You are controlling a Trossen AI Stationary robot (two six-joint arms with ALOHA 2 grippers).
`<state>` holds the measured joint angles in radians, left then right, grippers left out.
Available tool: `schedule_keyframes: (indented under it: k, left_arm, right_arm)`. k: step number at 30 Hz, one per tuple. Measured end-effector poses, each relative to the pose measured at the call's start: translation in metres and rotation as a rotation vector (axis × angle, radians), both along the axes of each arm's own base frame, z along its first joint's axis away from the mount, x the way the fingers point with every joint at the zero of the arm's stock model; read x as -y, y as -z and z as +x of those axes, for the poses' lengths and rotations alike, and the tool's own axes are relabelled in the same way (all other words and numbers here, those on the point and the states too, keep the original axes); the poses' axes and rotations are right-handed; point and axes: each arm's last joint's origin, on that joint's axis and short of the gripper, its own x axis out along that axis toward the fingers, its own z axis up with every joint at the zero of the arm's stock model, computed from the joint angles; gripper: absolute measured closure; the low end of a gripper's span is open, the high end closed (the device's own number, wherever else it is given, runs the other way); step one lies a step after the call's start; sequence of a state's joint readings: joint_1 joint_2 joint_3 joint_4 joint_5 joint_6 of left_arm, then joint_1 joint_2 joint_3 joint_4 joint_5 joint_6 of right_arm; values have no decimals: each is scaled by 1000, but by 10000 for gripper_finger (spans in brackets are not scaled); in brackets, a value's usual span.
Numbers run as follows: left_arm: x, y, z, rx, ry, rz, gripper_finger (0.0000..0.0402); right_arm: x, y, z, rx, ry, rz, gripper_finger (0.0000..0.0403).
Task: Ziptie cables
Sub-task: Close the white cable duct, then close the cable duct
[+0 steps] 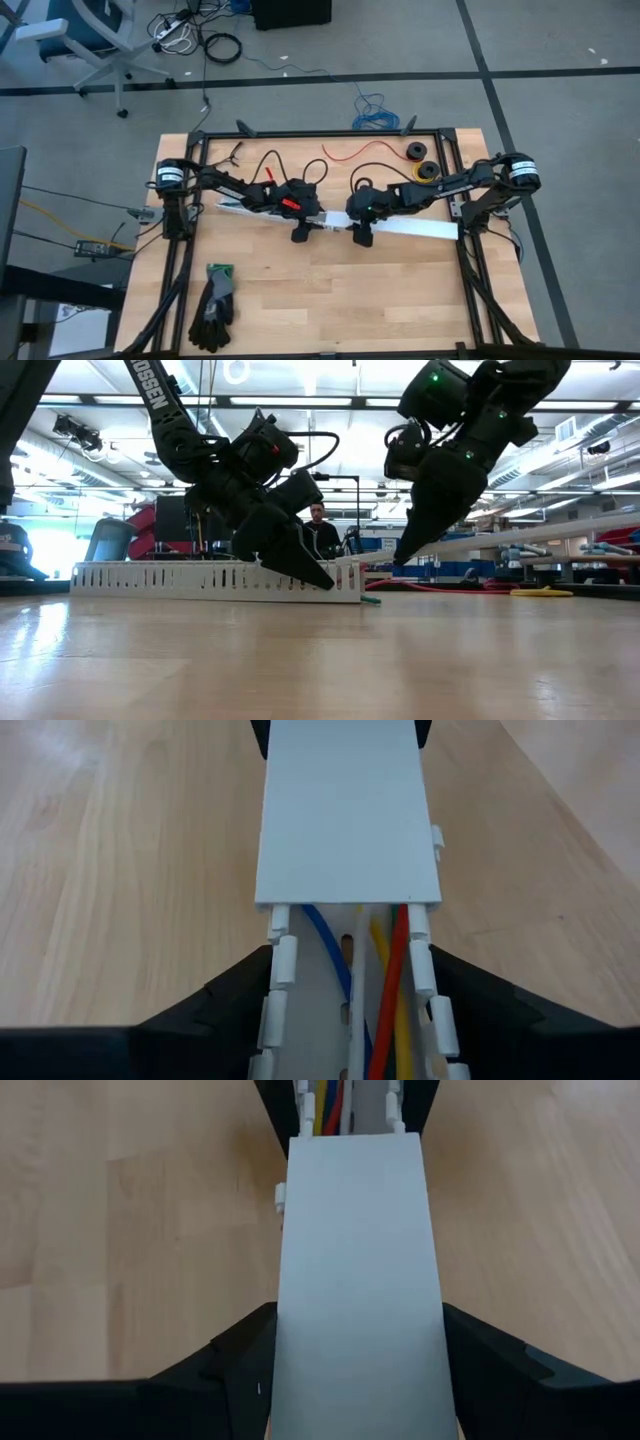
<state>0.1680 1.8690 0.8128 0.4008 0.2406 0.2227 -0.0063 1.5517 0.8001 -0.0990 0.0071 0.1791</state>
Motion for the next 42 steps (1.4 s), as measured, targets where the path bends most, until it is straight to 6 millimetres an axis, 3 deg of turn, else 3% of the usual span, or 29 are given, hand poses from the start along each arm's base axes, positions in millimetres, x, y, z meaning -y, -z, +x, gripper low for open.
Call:
schedule_keyframes:
  k: [11, 25, 29, 35, 42]
  left_arm:
    - [0, -1, 0, 3, 8, -2, 158]
    - [0, -1, 0, 5, 8, -1, 158]
    - [0, 1, 0, -6, -3, 12, 158]
    - [0, 1, 0, -4, -4, 9, 158]
    - [0, 1, 0, -4, -2, 7, 158]
  right_arm:
    - [0, -17, -1, 96, -4, -25, 175]
    - [-7, -23, -2, 123, -15, -30, 176]
    - [-11, -43, 2, 258, 0, -17, 182]
    - [-17, -52, -6, 265, 27, -64, 212]
    - [-14, -37, -13, 125, 163, -129, 232]
